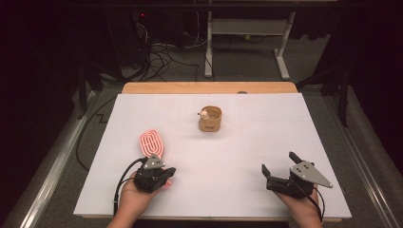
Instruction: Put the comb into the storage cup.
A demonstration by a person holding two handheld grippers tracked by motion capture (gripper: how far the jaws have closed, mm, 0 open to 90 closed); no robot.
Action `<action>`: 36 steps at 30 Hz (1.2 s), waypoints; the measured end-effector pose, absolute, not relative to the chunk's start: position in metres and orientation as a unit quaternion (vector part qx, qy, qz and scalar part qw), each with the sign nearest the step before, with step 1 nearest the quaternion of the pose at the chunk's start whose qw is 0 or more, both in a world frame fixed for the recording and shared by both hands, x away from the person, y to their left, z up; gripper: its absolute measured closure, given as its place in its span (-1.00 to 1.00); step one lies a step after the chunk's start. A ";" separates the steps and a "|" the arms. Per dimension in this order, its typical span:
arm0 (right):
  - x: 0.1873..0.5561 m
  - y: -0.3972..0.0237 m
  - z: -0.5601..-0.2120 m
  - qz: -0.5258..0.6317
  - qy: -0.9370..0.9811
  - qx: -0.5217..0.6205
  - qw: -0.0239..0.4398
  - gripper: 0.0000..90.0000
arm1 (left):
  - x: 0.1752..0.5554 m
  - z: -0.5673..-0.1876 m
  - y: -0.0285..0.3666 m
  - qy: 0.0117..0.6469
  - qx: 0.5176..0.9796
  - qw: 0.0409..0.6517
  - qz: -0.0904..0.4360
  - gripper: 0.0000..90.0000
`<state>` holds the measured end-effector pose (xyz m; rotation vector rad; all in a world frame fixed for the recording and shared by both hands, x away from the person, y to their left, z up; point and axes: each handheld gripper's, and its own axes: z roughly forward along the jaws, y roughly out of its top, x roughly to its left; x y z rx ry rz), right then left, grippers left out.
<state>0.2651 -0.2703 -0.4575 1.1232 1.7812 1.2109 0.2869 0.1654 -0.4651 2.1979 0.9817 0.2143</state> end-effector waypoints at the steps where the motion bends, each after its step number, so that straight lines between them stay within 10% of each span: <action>1: 0.265 -0.271 -0.457 0.468 0.687 0.433 0.349 -0.99 | 0.286 -0.465 0.169 0.383 0.851 0.352 0.080 1.00; 36: 0.265 -0.273 -0.457 0.473 0.682 0.437 0.347 -0.99 | 0.267 -0.453 0.221 0.413 0.811 0.403 0.098 0.98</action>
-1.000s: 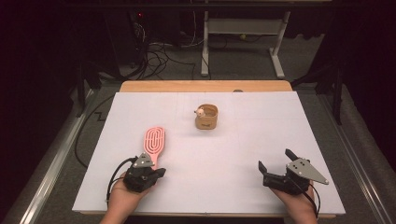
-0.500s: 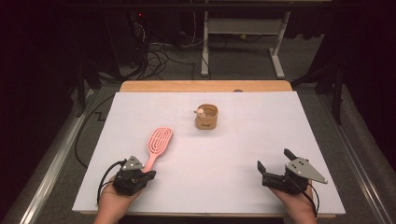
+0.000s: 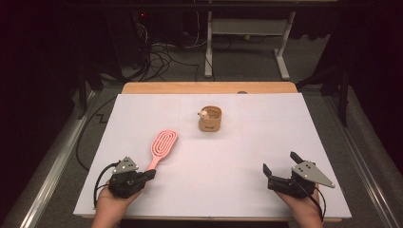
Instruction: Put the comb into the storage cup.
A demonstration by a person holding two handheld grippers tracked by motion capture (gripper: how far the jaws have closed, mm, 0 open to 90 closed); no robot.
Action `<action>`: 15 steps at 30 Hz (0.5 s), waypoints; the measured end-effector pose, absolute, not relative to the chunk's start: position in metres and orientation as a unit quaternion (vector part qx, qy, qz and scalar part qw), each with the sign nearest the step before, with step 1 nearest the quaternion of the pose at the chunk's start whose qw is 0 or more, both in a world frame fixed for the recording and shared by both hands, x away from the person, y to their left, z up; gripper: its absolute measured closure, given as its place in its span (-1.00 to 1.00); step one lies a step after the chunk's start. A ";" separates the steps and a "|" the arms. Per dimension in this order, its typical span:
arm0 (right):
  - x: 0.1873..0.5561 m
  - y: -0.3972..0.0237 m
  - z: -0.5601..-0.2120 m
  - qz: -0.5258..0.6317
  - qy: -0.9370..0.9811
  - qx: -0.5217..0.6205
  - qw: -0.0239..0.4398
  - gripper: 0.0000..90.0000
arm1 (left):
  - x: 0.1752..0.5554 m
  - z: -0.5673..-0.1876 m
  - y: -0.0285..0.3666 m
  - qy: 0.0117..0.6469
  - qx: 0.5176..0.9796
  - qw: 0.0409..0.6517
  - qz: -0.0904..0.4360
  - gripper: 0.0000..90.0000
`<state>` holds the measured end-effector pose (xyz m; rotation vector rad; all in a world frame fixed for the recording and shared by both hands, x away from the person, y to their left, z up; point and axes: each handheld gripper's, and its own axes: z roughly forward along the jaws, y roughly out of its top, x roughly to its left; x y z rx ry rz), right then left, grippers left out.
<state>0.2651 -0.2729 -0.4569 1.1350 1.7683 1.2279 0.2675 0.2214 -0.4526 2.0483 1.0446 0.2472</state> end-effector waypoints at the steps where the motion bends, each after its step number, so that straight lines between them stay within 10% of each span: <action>1: 0.265 -0.273 -0.457 0.473 0.681 0.437 0.347 -0.99 | 0.267 -0.452 0.223 0.417 0.807 0.406 0.102 0.97; 15: 0.265 -0.272 -0.457 0.472 0.684 0.434 0.347 -0.99 | 0.270 -0.450 0.251 0.443 0.754 0.459 0.160 0.22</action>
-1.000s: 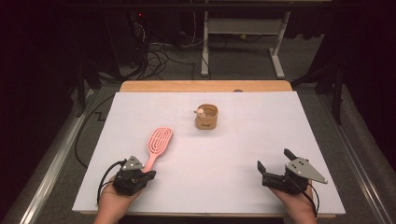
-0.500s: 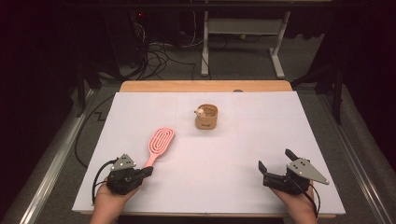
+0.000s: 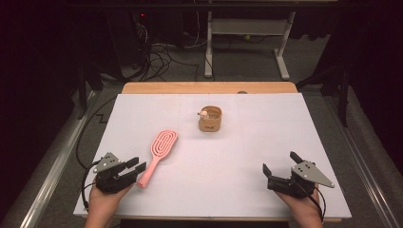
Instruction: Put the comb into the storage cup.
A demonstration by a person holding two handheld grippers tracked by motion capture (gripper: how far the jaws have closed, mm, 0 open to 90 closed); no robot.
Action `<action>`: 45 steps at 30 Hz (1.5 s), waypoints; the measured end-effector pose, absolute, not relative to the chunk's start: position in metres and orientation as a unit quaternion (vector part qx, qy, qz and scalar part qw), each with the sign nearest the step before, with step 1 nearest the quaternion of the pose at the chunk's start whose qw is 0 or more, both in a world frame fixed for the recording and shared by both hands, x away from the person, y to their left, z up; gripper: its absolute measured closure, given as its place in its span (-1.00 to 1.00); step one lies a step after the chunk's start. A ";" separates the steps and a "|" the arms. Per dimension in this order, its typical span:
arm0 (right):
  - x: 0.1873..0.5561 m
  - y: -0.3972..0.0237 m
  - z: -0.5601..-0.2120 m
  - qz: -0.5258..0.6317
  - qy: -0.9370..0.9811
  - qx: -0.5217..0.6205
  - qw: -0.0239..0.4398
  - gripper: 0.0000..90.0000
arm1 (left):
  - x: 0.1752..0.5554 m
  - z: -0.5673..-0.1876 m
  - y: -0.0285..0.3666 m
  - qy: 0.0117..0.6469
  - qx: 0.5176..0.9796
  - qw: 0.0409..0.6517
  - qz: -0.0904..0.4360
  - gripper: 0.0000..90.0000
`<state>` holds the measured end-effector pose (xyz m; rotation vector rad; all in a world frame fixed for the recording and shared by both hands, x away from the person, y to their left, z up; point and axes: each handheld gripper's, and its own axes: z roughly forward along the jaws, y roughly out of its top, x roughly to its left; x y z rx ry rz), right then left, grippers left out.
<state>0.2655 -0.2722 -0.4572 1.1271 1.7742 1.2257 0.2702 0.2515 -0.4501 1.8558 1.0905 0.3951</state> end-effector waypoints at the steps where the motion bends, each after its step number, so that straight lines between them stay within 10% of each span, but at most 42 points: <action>1: 0.265 -0.272 -0.457 0.472 0.684 0.435 0.347 -0.99 | 0.270 -0.450 0.252 0.442 0.751 0.463 0.163 0.17; 9: 0.265 -0.271 -0.458 0.472 0.684 0.435 0.346 -0.99 | 0.271 -0.454 0.253 0.437 0.740 0.474 0.191 -0.44; 25: 0.263 -0.281 -0.456 0.470 0.683 0.440 0.345 -0.99 | 0.278 -0.454 0.254 0.431 0.726 0.502 0.187 -0.98; 45: 0.257 -0.280 -0.459 0.464 0.686 0.432 0.357 -0.99 | 0.278 -0.454 0.243 0.451 0.739 0.462 0.193 -1.00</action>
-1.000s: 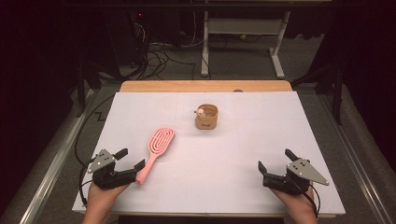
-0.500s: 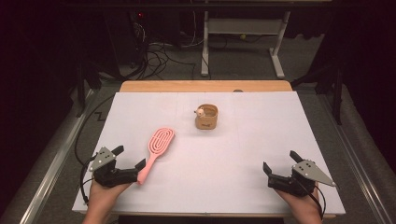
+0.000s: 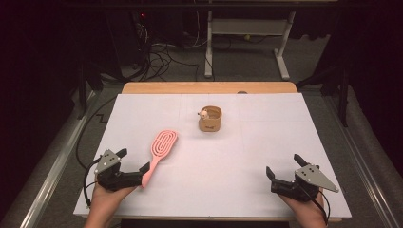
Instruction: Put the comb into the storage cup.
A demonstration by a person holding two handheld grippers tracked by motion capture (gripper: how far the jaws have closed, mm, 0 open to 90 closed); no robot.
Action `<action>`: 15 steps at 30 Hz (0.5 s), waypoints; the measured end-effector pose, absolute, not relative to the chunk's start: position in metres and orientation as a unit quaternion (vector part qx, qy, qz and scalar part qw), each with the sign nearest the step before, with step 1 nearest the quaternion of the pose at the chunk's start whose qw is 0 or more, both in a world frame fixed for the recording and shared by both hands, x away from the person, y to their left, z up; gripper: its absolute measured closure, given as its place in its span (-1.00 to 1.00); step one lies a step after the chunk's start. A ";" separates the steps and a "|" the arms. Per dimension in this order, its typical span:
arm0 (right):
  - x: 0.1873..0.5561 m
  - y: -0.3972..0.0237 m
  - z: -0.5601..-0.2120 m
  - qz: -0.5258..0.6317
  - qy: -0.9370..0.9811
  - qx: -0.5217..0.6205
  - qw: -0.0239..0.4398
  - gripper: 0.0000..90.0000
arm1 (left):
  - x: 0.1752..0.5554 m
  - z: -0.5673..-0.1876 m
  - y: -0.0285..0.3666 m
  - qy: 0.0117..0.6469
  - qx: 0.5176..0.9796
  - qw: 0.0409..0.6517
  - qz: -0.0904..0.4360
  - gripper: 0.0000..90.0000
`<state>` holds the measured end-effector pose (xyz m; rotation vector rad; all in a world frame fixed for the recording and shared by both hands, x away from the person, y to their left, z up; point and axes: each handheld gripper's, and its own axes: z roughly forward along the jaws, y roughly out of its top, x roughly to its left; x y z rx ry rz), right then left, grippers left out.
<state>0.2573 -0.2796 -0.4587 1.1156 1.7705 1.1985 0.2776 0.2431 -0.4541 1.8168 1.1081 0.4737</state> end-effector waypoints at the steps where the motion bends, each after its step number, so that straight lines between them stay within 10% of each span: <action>1: 0.258 -0.279 -0.459 0.464 0.686 0.431 0.357 -0.99 | 0.278 -0.454 0.241 0.454 0.745 0.449 0.192 -1.00; 15: 0.258 -0.276 -0.460 0.460 0.692 0.428 0.356 -0.99 | 0.284 -0.465 0.221 0.454 0.790 0.379 0.162 -1.00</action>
